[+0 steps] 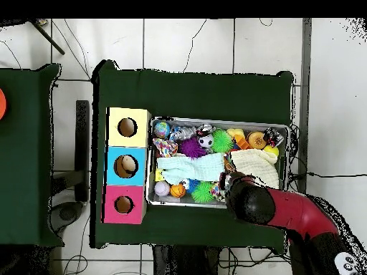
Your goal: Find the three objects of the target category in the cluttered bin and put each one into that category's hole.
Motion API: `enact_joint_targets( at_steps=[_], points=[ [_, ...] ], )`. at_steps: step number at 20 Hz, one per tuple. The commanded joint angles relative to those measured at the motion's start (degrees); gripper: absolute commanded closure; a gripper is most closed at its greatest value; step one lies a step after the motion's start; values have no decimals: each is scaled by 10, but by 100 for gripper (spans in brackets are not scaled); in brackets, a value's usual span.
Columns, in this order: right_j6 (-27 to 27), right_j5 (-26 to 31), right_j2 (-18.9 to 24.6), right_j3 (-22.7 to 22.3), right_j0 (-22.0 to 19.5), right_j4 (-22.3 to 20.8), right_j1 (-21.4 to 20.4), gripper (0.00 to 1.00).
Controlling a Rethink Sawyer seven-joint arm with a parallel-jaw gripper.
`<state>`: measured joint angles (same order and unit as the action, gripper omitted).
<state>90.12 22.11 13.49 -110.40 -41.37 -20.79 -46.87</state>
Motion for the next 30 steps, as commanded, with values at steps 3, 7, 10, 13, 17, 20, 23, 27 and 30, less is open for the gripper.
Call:
enact_joint_targets(
  at_steps=[3, 7, 10, 13, 17, 20, 23, 27, 30],
  points=[
    [-25, -9, 55, 2, -10, -47, 26, 0],
    [-15, -20, 50, 7, -8, -58, 34, 0],
    [-7, -28, 45, 14, -4, -66, 46, 0],
    [-1, -42, 40, 21, -2, -76, 62, 0],
    [9, -58, 31, 31, 0, -90, 87, 0],
    [19, -68, 23, 39, 6, -99, 101, 0],
    [24, -83, 17, 47, 7, -108, 117, 0],
    [21, -85, 17, 57, 3, -112, 130, 0],
    [16, -84, 22, 66, -3, -114, 140, 0]
  ],
)
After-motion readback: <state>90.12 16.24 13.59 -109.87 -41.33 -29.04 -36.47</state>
